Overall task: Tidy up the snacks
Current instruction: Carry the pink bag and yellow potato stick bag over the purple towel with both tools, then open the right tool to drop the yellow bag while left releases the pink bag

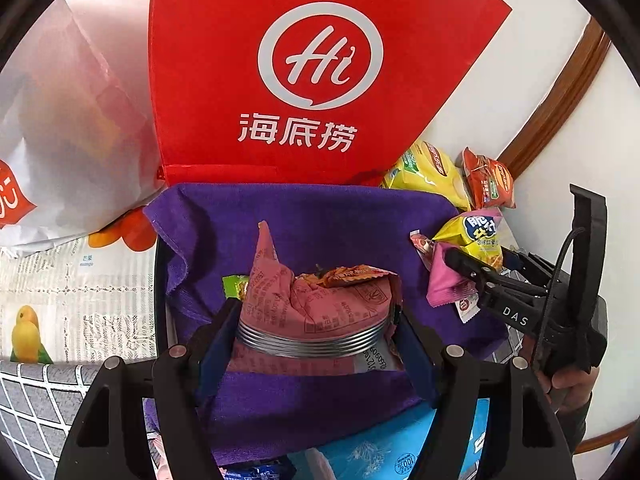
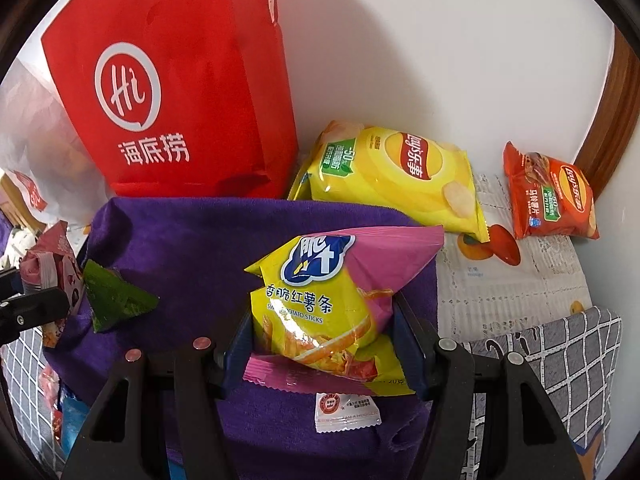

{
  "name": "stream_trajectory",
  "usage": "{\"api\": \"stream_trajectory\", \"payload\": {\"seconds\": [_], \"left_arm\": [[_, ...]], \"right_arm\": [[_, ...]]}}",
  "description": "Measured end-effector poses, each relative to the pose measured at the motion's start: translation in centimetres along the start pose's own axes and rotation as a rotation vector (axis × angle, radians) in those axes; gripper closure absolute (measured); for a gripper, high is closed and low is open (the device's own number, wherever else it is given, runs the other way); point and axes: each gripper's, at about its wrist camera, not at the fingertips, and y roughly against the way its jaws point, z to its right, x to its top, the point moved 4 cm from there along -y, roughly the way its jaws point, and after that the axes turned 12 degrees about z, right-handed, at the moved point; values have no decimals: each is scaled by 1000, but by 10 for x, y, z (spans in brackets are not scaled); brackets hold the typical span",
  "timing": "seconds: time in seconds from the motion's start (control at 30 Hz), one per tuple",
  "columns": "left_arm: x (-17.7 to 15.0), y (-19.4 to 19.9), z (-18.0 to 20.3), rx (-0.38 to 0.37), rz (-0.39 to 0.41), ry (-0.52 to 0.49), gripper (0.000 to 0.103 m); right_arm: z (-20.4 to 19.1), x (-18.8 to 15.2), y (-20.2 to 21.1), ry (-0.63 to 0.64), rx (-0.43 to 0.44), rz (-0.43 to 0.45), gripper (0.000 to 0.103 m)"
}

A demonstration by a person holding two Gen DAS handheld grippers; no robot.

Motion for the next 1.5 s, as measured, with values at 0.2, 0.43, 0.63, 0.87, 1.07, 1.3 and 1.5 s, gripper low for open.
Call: {"api": "stream_trajectory", "payload": {"seconds": [0.2, 0.43, 0.63, 0.87, 1.07, 1.3, 1.5], "left_arm": [[-1, -2, 0, -1, -5, -4, 31], [-2, -3, 1, -4, -6, -6, 31], [-2, -5, 1, -8, -14, -9, 31], [-2, -7, 2, -9, -16, -12, 31], [-3, -9, 3, -10, -21, -19, 31], [-5, -12, 4, -10, -29, -22, 31], [-6, -14, 6, -9, -38, -29, 31]], "right_arm": [[-1, -1, -1, 6, -3, -6, 41], [0, -2, -2, 8, -7, -6, 41], [-1, -2, -1, 13, -6, -6, 41], [0, -2, -2, 10, -7, -8, 40], [0, -3, -2, 16, -8, -10, 40], [-1, -4, -3, 21, -11, -14, 38], [1, -2, 0, 0, -2, -2, 32]]}}
